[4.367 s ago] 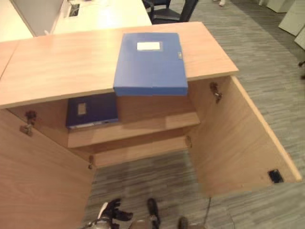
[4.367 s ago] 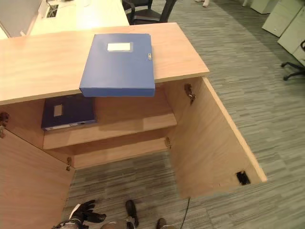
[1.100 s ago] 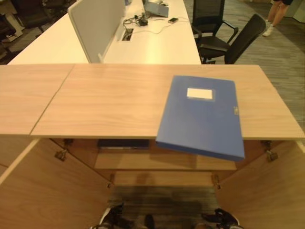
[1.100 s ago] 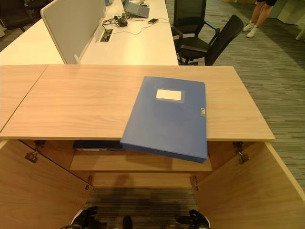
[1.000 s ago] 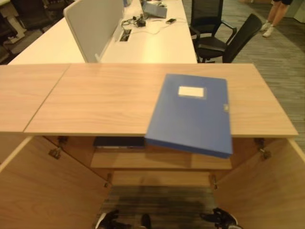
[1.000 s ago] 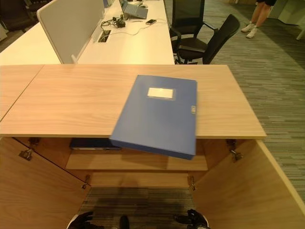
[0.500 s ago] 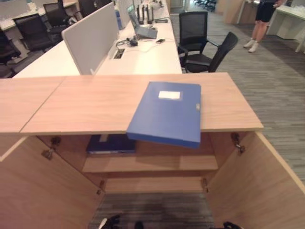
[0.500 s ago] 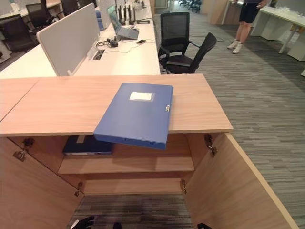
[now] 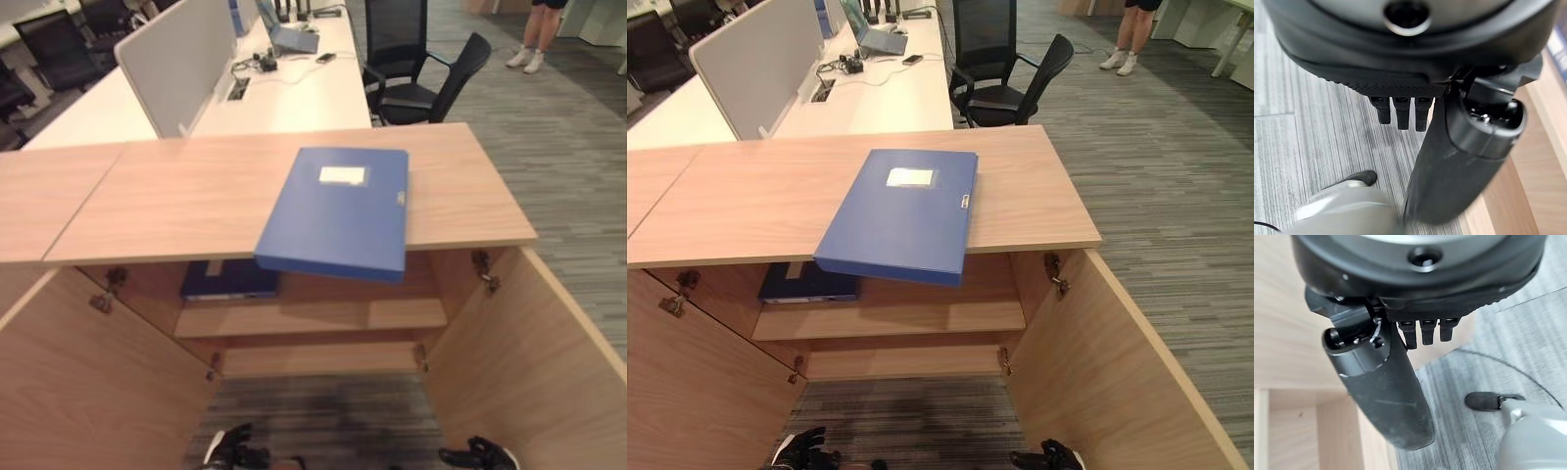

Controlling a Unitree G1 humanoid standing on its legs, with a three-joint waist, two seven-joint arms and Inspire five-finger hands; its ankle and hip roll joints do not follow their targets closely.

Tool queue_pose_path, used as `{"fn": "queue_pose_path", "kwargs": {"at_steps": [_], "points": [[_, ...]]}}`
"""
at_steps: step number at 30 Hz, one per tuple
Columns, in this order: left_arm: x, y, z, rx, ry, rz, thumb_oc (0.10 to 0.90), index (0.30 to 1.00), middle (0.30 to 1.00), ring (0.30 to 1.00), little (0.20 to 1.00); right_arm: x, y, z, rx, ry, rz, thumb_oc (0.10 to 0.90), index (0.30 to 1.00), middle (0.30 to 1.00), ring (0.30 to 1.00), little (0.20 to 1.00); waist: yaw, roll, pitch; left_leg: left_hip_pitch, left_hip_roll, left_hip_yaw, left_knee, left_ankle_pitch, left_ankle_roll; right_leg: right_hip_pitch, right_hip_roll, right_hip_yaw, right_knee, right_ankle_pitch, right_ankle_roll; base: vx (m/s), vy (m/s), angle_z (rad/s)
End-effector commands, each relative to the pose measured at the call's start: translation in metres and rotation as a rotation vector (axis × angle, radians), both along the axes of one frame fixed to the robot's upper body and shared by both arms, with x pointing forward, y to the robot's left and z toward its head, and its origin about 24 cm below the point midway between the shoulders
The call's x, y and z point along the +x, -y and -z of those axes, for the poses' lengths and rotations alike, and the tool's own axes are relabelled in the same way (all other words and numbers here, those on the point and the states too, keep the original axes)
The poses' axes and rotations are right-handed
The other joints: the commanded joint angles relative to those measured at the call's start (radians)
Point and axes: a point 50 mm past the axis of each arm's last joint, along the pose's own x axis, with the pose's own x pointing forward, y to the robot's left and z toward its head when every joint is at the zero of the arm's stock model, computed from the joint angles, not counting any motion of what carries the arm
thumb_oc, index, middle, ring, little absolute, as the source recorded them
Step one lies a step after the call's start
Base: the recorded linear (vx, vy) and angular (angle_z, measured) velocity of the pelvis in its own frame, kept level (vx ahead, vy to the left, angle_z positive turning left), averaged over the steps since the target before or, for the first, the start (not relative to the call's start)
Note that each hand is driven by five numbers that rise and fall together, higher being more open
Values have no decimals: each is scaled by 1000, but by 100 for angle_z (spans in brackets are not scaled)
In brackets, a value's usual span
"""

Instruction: Put the empty folder in the office cabinet

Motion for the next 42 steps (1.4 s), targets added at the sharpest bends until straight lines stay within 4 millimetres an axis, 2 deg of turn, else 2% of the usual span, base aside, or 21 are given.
{"fn": "queue_pose_path", "kwargs": {"at_steps": [1,4,8,11,12,13,14,17,20,25,26,27,29,30,32,33,35,37,38,39,42], "points": [[12,4,-3,1,46,43,800,900,900,900,900,39,2,-13,-6,147,4,800,900,900,900,900,22,14,-22,25,13,-47,46,-79,-44,-41,25,-7,87,-85,16,42,90,6],[33,6,-14,36,132,122,800,900,900,900,900,40,-7,-11,7,146,-27,800,900,900,900,900,19,22,-35,69,11,-47,-49,-56,-38,-56,20,-13,117,-89,29,25,85,13],[47,7,-23,66,201,175,800,900,900,900,900,40,-10,-10,11,152,-36,800,900,900,900,900,18,26,-39,86,9,-52,-76,-45,-37,-56,19,-14,120,-91,33,2,47,9],[68,11,-42,89,339,244,800,900,900,900,900,38,-10,-10,3,153,-37,800,900,900,900,900,27,29,-46,89,4,-62,-87,-42,-35,-45,20,-19,87,-80,37,-8,33,8],[90,6,-83,208,572,353,800,900,900,900,900,38,-5,-12,-23,167,-15,800,900,900,900,900,52,23,-47,89,1,-71,-92,-42,-35,-28,20,-23,47,-65,45,-21,19,11],[91,2,-95,272,634,386,800,900,900,900,900,38,-4,-13,-30,173,-8,800,900,900,900,900,59,20,-48,89,0,-75,-94,-43,-36,-23,21,-24,38,-62,47,-19,18,7],[90,1,-95,275,632,387,800,900,900,900,900,38,-5,-12,-29,172,-9,800,900,900,900,900,58,19,-48,90,0,-75,-94,-43,-36,-22,21,-24,37,-61,47,0,0,0],[91,-13,-131,527,800,495,800,900,900,900,900,35,-6,-11,-39,175,8,800,900,900,900,900,82,10,-53,92,-3,-82,-97,-48,-37,-7,23,-23,17,-58,53,2,-2,8],[86,-21,-164,714,977,489,800,900,900,900,900,27,-12,-8,-27,158,0,800,900,900,900,900,101,4,-61,98,-2,-81,-101,-54,-38,-2,24,-22,6,-54,57,-7,-1,-2],[75,-31,-179,786,1027,454,800,900,900,900,900,18,-18,-3,-5,129,0,800,900,900,900,900,109,2,-66,96,-1,-76,-105,-52,-39,-5,25,-21,-1,-52,61,0,0,0],[72,-34,-191,805,1083,426,800,900,900,900,900,15,-19,-2,0,123,8,800,900,900,900,900,113,3,-67,96,-1,-80,-106,-50,-38,-3,26,-21,-1,-53,61,0,0,0],[70,-35,-192,806,1081,425,800,900,900,900,900,15,-19,-2,2,121,5,800,900,900,900,900,110,2,-67,96,-1,-80,-106,-50,-39,-2,26,-21,-1,-53,61,0,0,0],[68,-36,-209,842,1158,416,800,900,900,900,900,12,-20,-1,10,120,-1,800,900,900,900,900,113,3,-67,95,-2,-85,-106,-47,-40,1,27,-20,-1,-56,61,0,0,0],[67,-37,-210,842,1157,416,800,900,900,900,900,12,-21,-1,11,119,-2,800,900,900,900,900,111,3,-67,95,-2,-85,-106,-47,-40,1,27,-20,-1,-56,60,-11,-11,4],[70,-38,-232,896,1257,401,800,900,900,900,900,10,-20,-1,9,113,-10,800,900,900,900,900,116,7,-68,98,-2,-92,-106,-46,-41,5,28,-21,-1,-57,59,0,0,0],[70,-38,-233,897,1257,401,800,900,900,900,900,10,-20,-1,10,113,-11,800,900,900,900,900,115,6,-67,98,-2,-93,-106,-46,-41,5,28,-22,-1,-57,59,0,0,0],[73,-39,-252,944,1336,398,800,900,900,900,900,10,-22,-1,12,112,-21,800,900,900,900,900,117,8,-69,99,-1,-95,-106,-45,-42,7,30,-22,-1,-59,59,-3,-14,2],[78,-34,-273,979,1440,412,800,900,900,900,900,12,-23,-1,15,117,-34,800,900,900,900,900,115,10,-68,101,0,-95,-106,-43,-45,6,30,-23,-1,-58,59,-11,-28,3],[82,-26,-291,992,1534,441,800,900,900,900,900,13,-25,-1,16,116,-54,800,900,900,900,900,113,15,-71,103,1,-94,-106,-43,-46,7,31,-22,-1,-59,61,0,0,0],[82,-26,-291,993,1534,442,800,900,900,900,900,14,-25,-1,16,117,-54,800,900,900,900,900,113,14,-70,103,1,-94,-106,-43,-46,7,31,-22,-1,-59,61,-6,-24,3],[86,-14,-313,1005,1644,515,800,900,900,900,900,15,-26,-1,18,114,-82,800,900,900,900,900,106,21,-72,108,3,-90,-106,-43,-48,10,33,-22,-1,-61,62,0,-5,1]]}}
